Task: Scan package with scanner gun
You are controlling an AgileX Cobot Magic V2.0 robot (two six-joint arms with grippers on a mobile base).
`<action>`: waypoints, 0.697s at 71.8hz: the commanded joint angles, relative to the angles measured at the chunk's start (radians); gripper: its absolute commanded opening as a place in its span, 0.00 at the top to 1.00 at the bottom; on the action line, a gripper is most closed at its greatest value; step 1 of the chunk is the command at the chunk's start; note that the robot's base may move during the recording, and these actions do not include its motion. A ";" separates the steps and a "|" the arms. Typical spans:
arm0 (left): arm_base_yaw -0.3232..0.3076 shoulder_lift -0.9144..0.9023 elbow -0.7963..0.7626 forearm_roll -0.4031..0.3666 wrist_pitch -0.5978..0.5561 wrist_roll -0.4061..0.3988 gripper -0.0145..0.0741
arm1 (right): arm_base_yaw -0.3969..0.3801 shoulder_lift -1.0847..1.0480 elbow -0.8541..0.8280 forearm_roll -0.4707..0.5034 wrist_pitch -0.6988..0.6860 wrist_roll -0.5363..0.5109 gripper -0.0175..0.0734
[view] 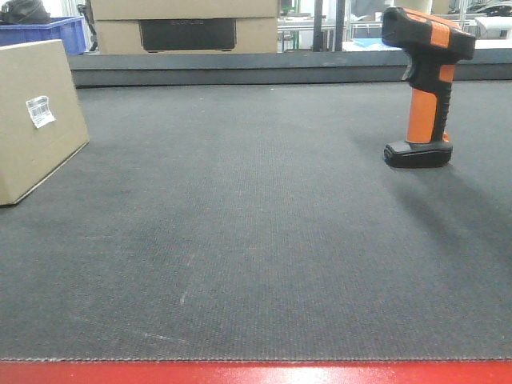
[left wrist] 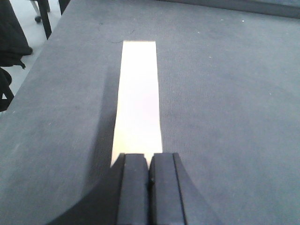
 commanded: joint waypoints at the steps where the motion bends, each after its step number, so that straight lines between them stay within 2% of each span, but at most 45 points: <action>1: -0.002 -0.063 0.057 0.017 -0.022 -0.008 0.96 | 0.004 -0.073 0.001 -0.015 0.046 -0.002 0.41; 13: -0.002 -0.150 0.095 0.010 -0.008 -0.010 0.96 | 0.004 -0.206 0.001 -0.015 0.151 -0.002 0.77; 17: -0.002 -0.187 0.131 0.010 -0.048 -0.010 0.96 | 0.004 -0.241 0.001 -0.020 0.198 -0.002 0.90; 21: -0.002 -0.226 0.181 0.010 -0.119 -0.010 0.96 | 0.004 -0.266 0.001 -0.020 0.256 -0.002 0.98; 30: -0.002 -0.336 0.334 0.010 -0.322 -0.010 0.96 | 0.002 -0.315 0.001 -0.027 0.438 -0.002 0.98; 34: -0.002 -0.378 0.391 0.010 -0.378 -0.010 0.96 | 0.000 -0.343 0.001 -0.052 0.489 -0.002 0.98; 42: -0.002 -0.462 0.497 0.010 -0.423 -0.010 0.96 | -0.024 -0.416 0.001 -0.118 0.504 0.000 0.98; 50: -0.002 -0.540 0.588 0.010 -0.449 -0.010 0.96 | -0.082 -0.490 0.001 -0.150 0.567 0.018 0.98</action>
